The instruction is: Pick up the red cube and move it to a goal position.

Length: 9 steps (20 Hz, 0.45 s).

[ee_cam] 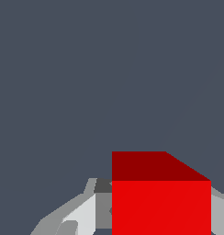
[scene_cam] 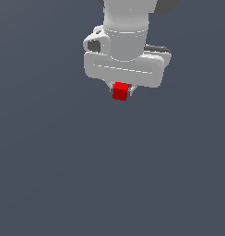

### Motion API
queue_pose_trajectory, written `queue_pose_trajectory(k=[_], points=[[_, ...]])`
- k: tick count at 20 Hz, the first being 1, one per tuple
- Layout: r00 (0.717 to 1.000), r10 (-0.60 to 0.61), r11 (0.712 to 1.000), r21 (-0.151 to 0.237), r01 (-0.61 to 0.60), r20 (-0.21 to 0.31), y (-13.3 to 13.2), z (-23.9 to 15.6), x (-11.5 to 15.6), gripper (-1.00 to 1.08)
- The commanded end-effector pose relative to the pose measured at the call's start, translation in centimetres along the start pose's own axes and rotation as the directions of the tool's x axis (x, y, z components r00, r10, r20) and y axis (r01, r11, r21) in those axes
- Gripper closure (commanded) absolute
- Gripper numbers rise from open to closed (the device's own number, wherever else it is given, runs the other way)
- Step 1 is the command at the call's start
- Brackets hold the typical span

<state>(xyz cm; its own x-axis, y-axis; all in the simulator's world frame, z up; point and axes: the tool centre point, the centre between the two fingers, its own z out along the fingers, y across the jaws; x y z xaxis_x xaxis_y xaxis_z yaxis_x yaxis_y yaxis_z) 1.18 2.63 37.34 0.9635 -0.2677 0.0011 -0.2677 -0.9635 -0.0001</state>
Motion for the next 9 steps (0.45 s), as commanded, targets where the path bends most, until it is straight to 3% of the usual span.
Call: queue_pose_trajectory(k=[1,9], points=[[1.0,0.0,1.0,0.0,0.0,0.001,0.0,-1.2,0.0,1.08],[1.0,0.0,1.0,0.0,0.0,0.001,-0.1,-2.5,0.1,1.08]])
